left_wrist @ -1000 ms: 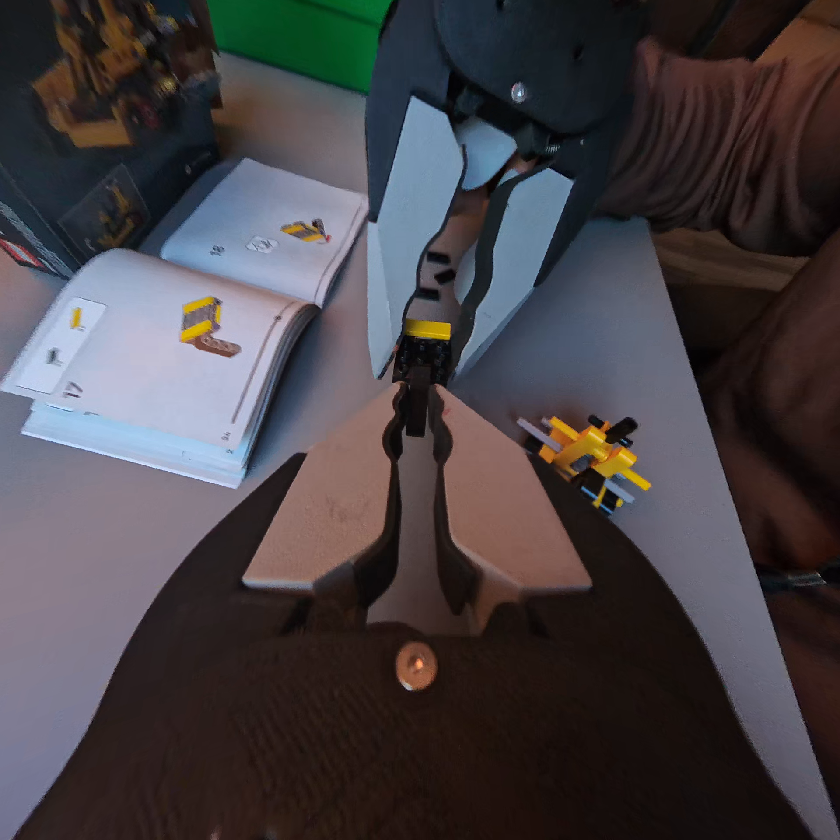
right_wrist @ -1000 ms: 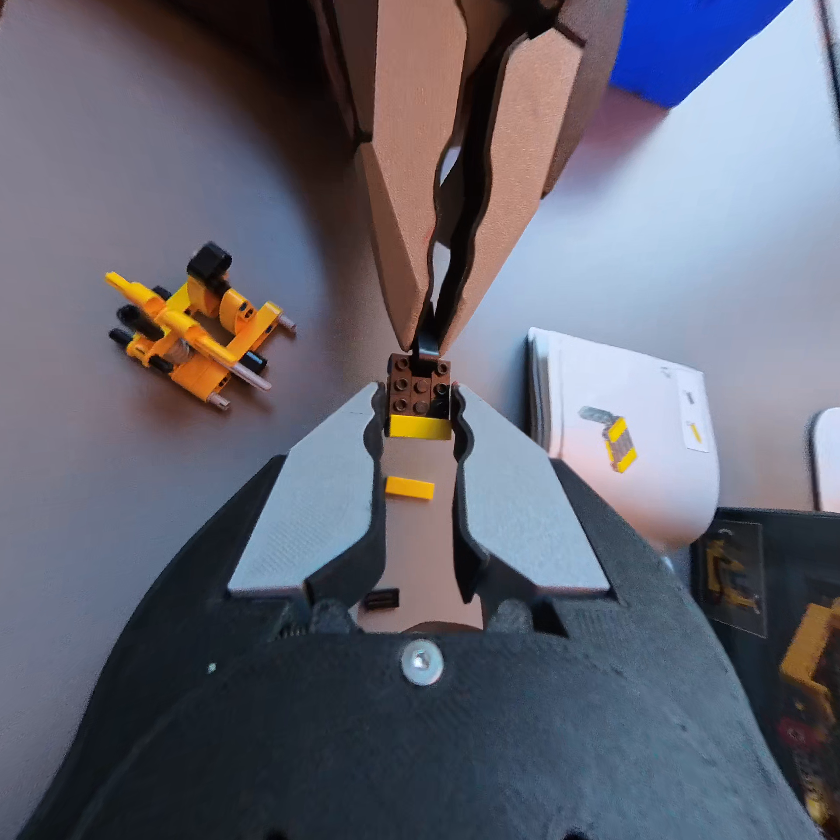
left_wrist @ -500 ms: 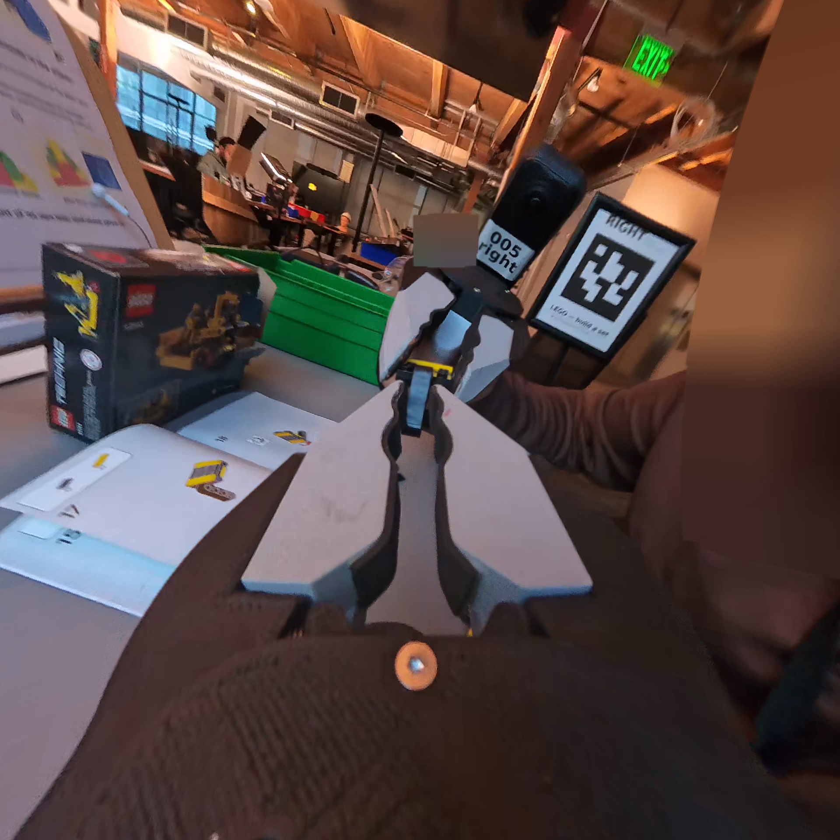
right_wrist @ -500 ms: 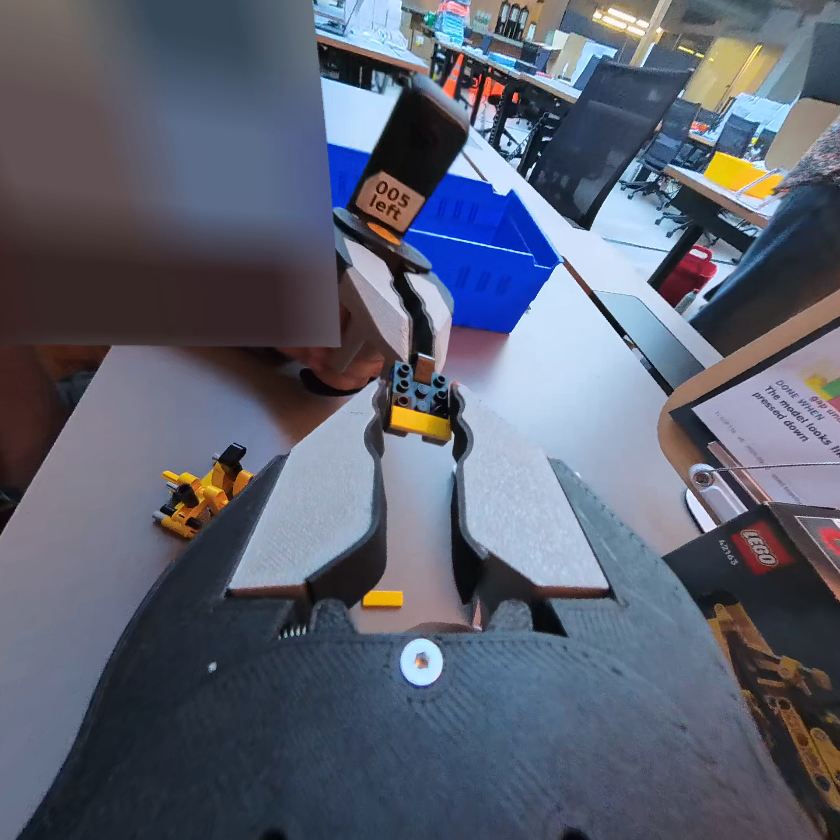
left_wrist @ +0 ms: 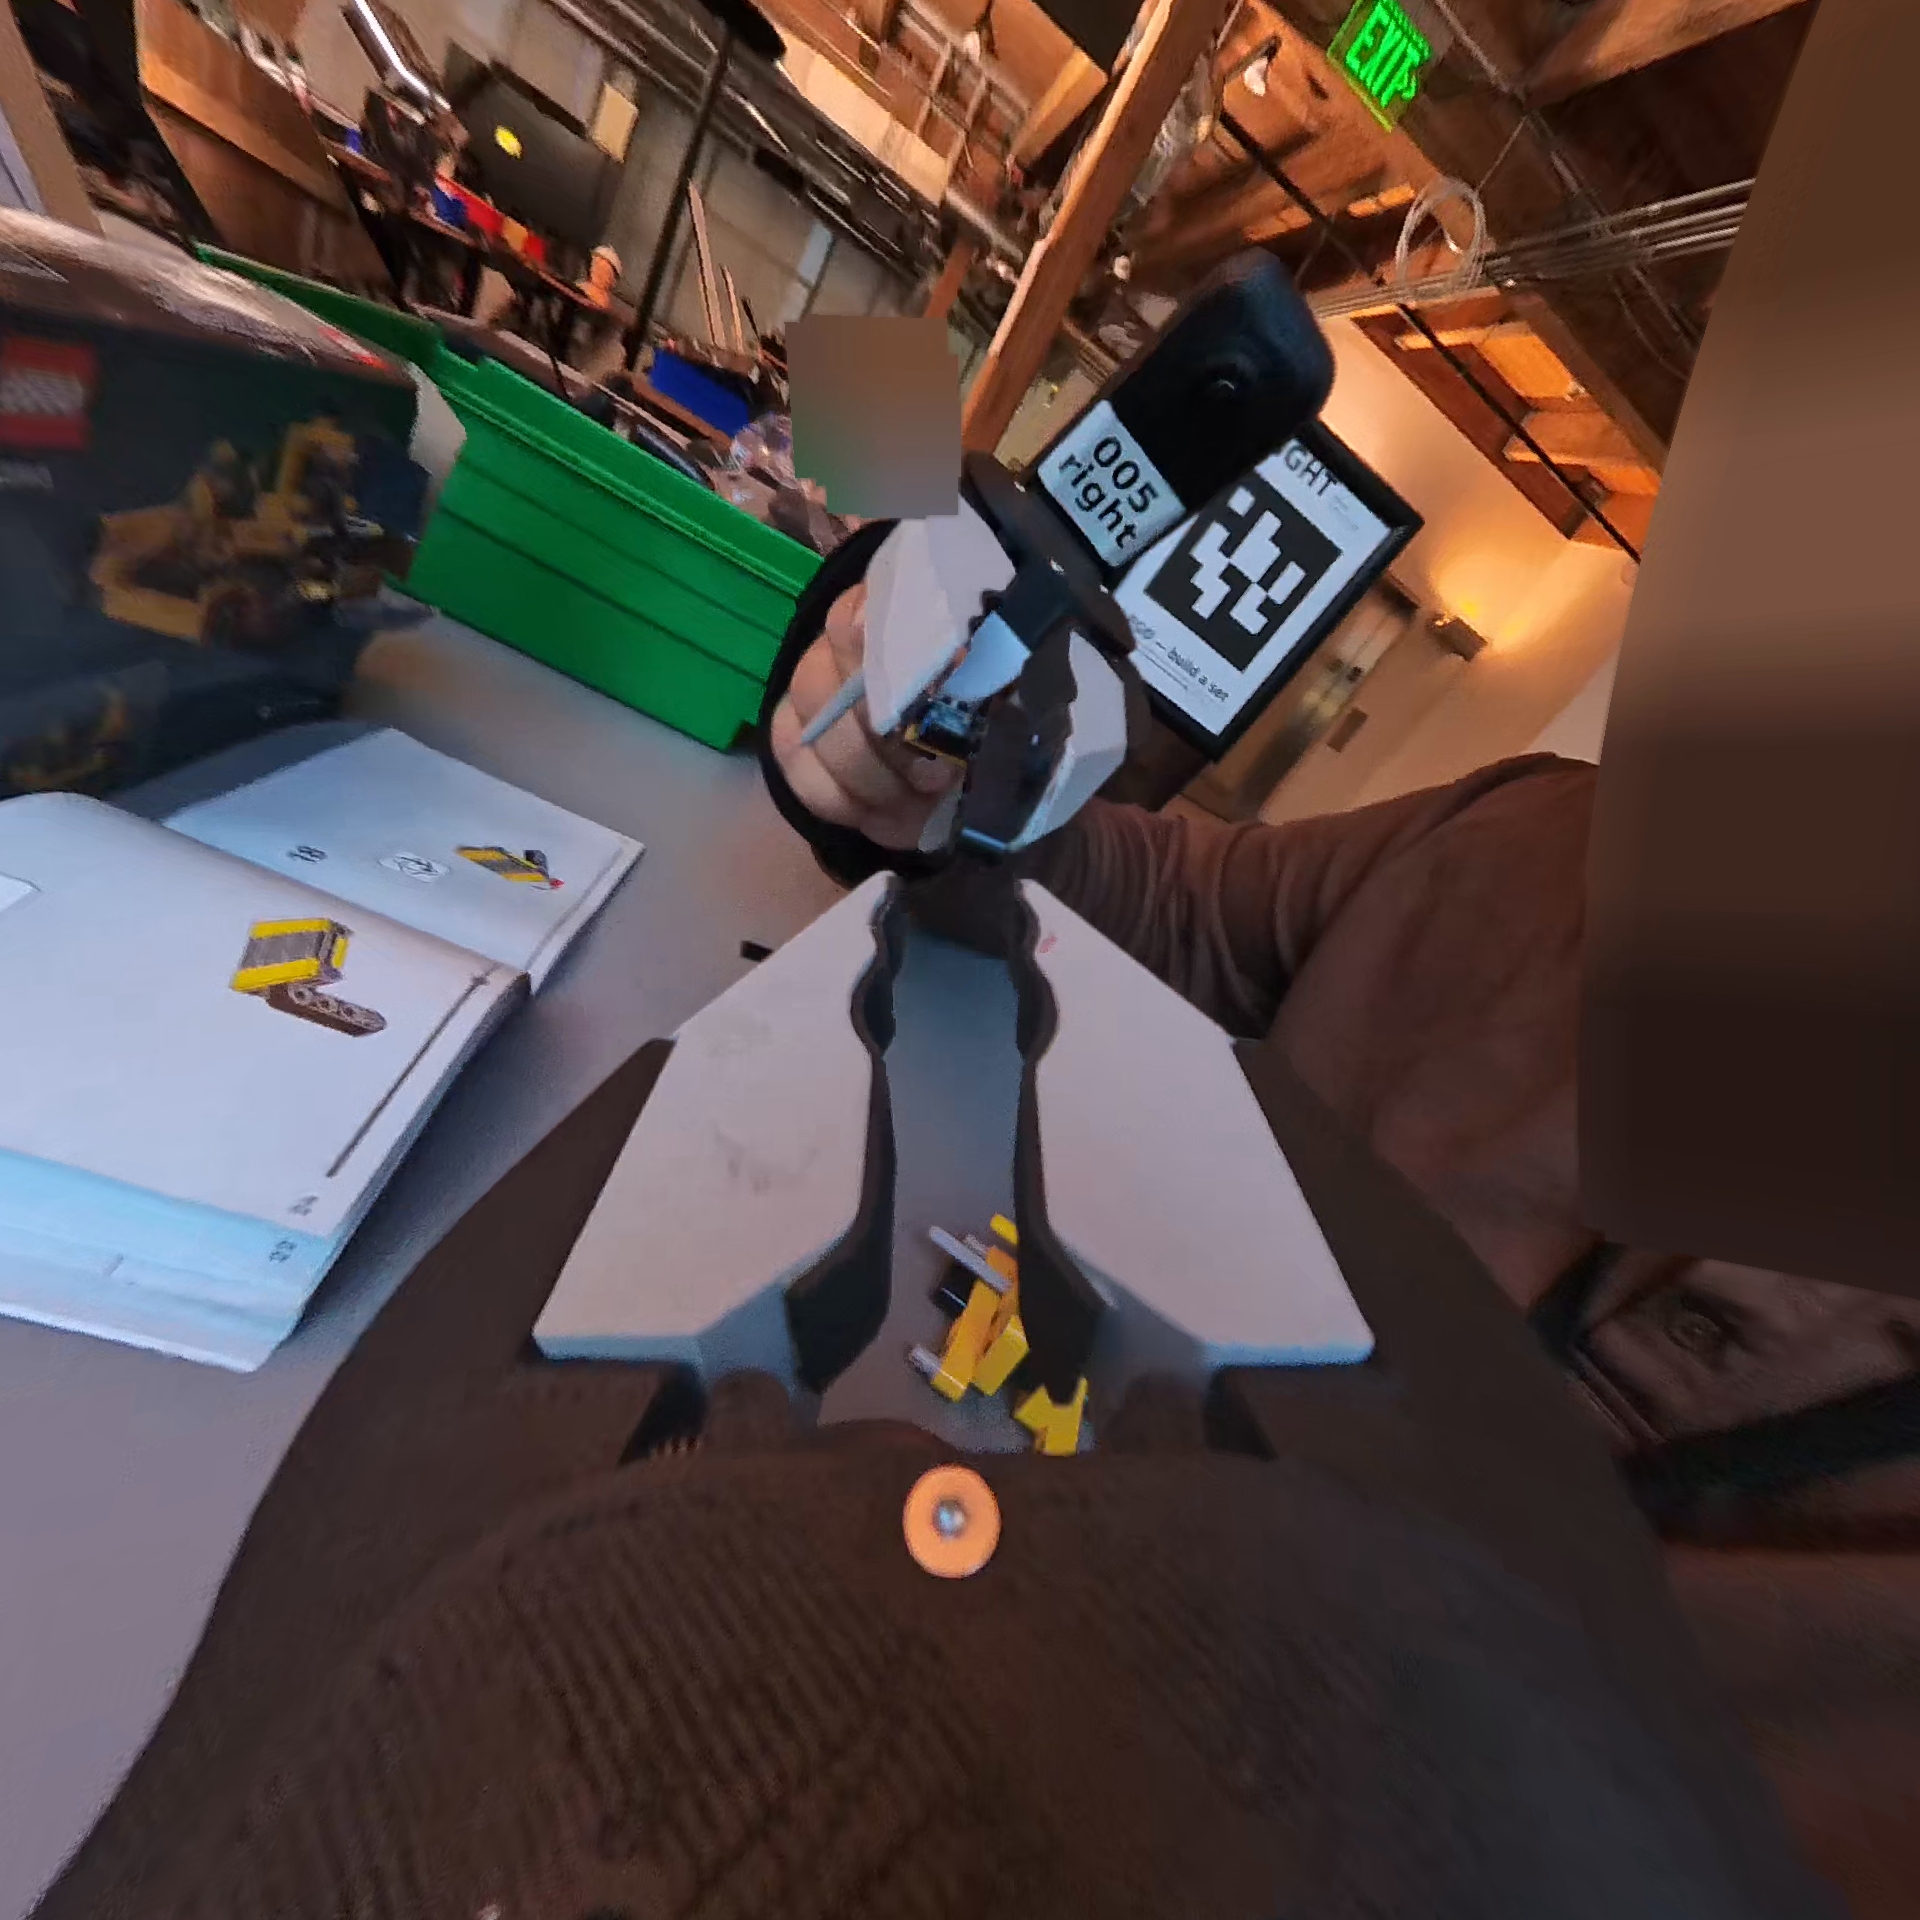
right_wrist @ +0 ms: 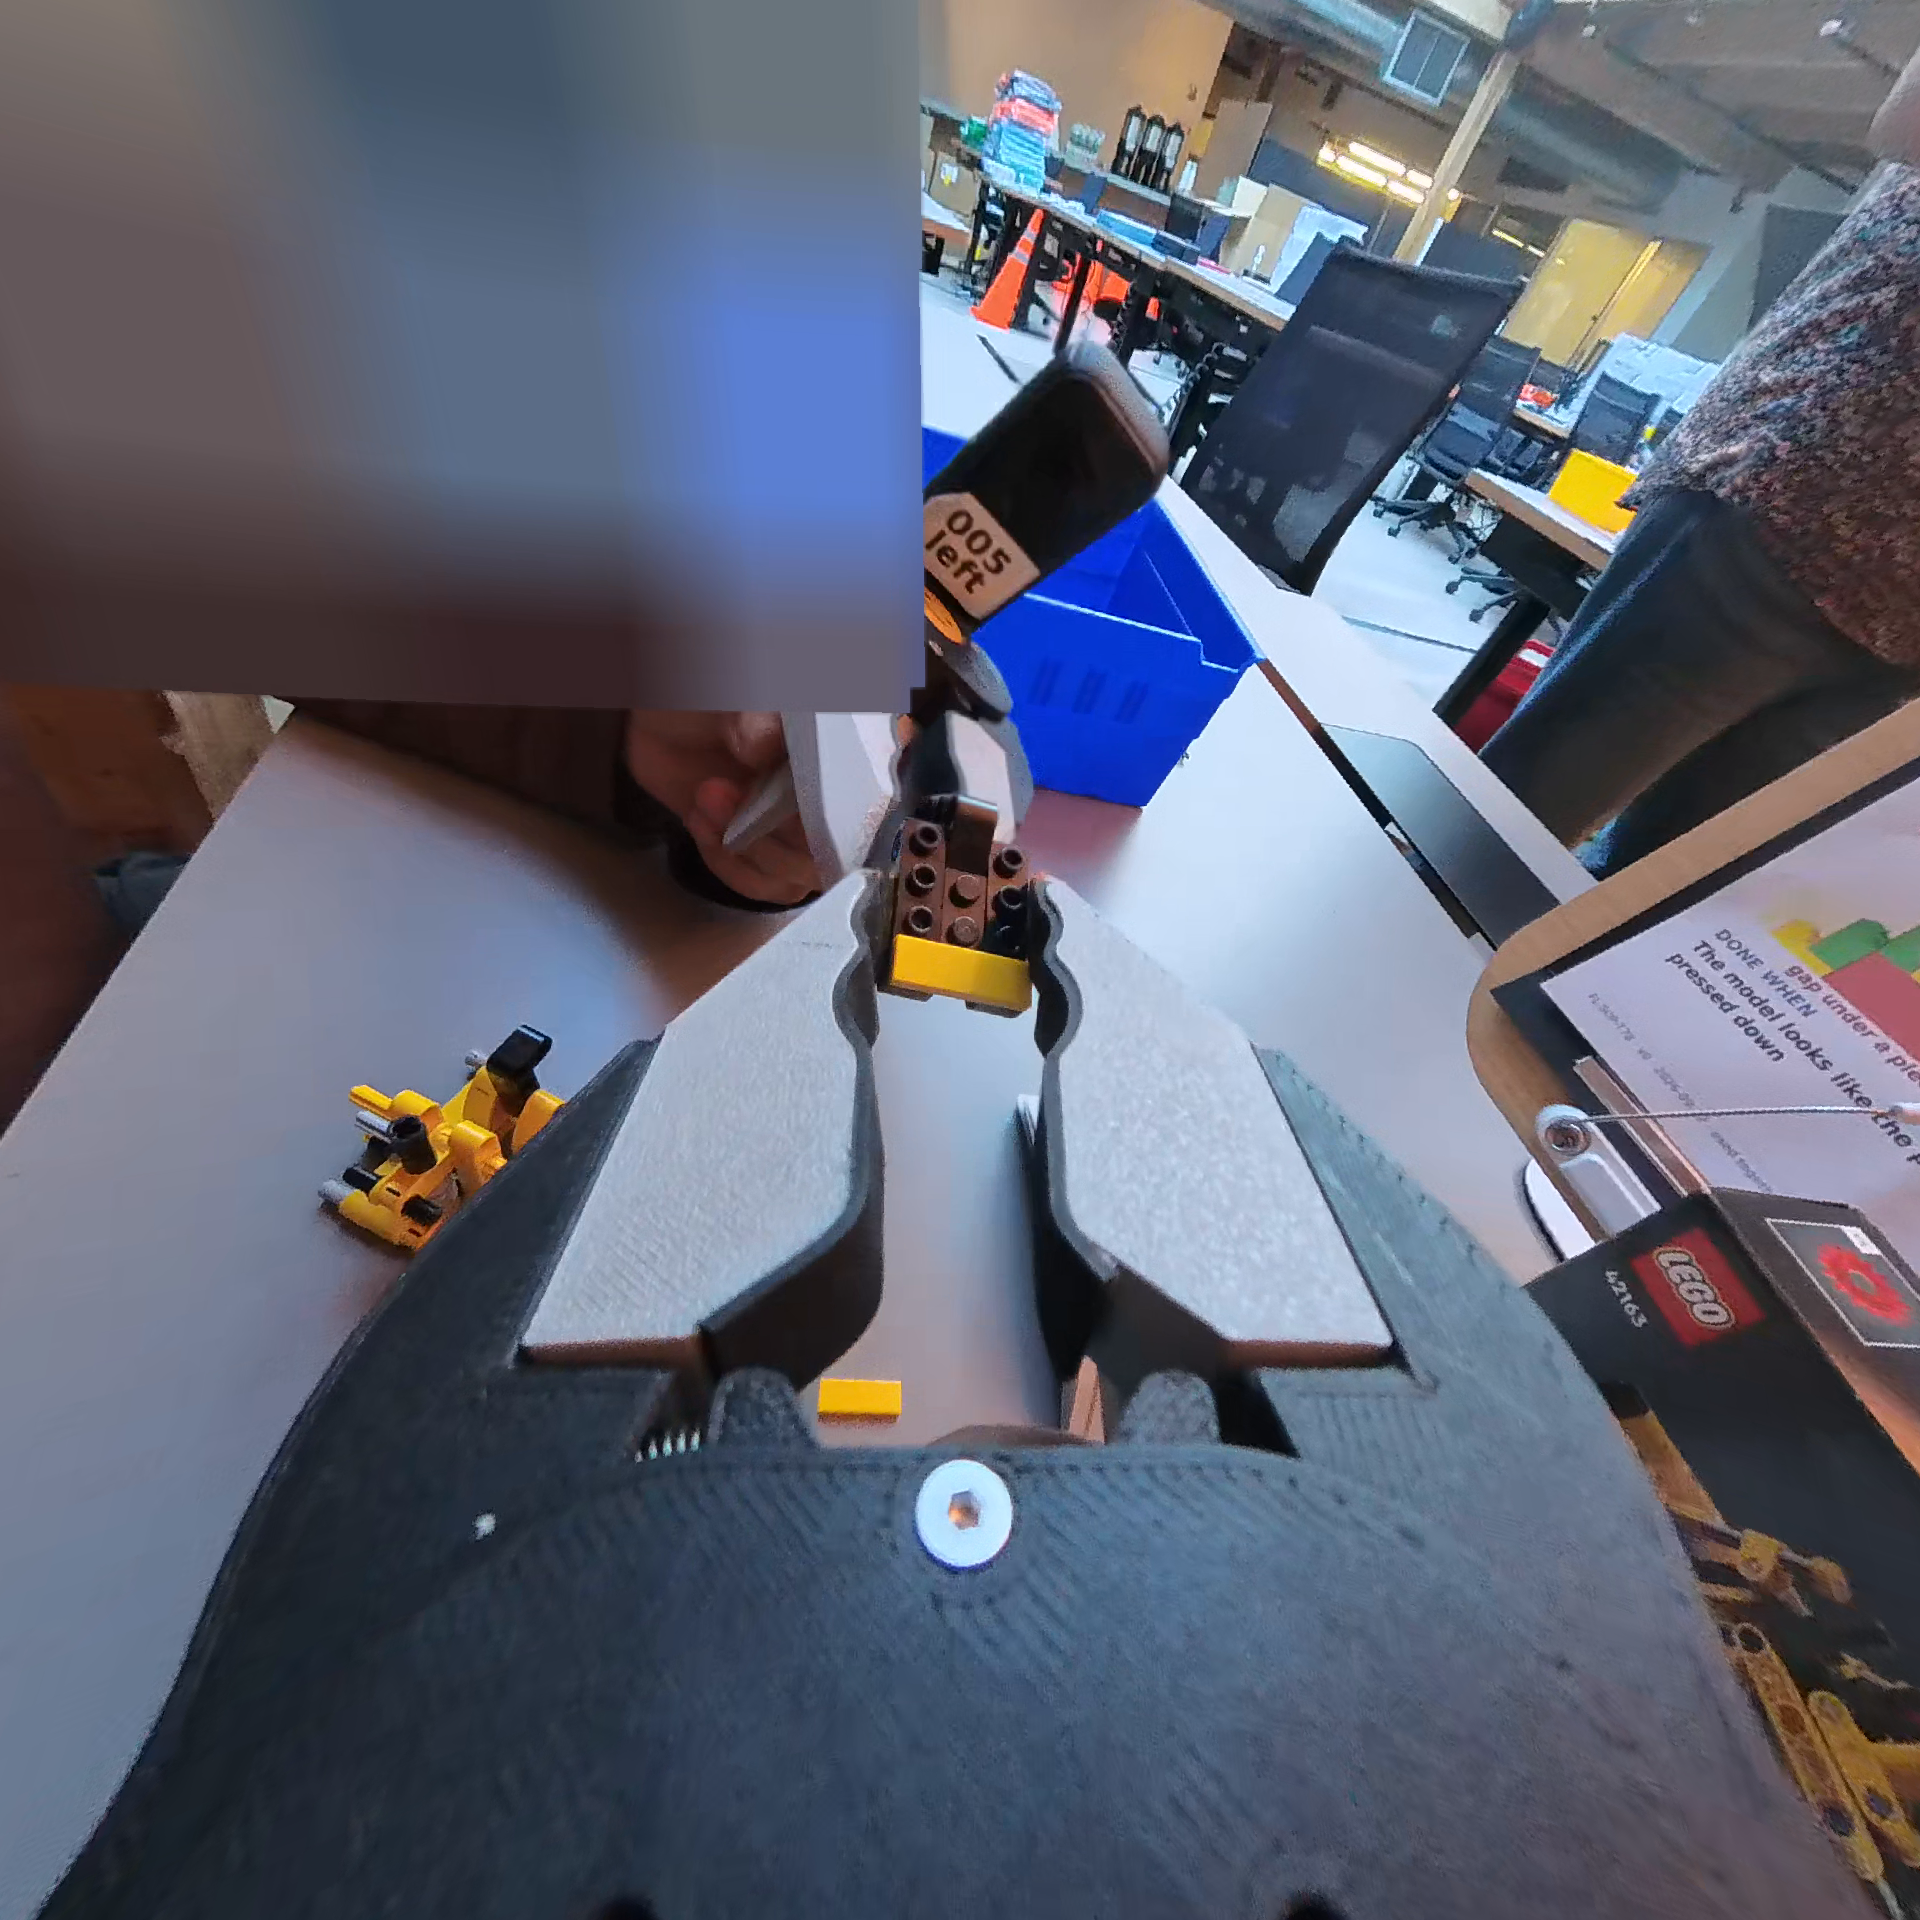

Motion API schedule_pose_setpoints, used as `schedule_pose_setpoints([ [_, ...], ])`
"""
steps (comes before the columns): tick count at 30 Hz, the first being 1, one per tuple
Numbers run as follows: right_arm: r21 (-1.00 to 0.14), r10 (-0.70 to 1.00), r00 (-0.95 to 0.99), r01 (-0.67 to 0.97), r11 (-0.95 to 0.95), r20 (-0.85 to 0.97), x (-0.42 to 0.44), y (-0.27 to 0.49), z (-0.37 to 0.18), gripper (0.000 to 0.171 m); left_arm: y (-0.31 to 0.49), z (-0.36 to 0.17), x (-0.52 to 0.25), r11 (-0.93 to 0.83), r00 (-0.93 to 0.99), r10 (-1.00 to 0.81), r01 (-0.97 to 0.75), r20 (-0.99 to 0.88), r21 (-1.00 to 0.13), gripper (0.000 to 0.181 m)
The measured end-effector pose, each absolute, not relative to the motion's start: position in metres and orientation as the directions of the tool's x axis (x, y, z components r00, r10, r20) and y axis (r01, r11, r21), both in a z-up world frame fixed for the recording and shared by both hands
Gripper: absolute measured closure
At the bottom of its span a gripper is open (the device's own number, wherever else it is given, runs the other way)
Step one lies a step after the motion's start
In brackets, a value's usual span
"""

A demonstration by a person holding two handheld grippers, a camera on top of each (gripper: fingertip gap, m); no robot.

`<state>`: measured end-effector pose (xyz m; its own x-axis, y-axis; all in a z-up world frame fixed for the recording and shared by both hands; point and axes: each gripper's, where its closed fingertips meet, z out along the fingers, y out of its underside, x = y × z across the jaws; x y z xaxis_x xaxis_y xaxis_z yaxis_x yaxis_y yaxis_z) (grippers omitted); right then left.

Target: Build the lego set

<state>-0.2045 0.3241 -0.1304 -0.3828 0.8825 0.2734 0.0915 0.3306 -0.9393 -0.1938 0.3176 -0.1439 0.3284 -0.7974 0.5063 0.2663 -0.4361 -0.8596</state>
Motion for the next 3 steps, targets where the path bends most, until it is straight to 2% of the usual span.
schedule_pose_setpoints([
  [2, -0.931, 0.878, -0.382, 0.1, 0.35, 0.289, -0.205, 0.325, -0.134, 0.147, 0.311, -0.136, -0.191, -0.446, 0.249, -0.816, 0.305, 0.522, -0.842, 0.168],
  [3, -0.928, 0.874, -0.381, 0.094, 0.361, 0.301, -0.204, 0.325, -0.134, 0.147, 0.307, -0.128, -0.19, -0.469, 0.182, -0.818, 0.337, 0.545, -0.816, 0.163],
])
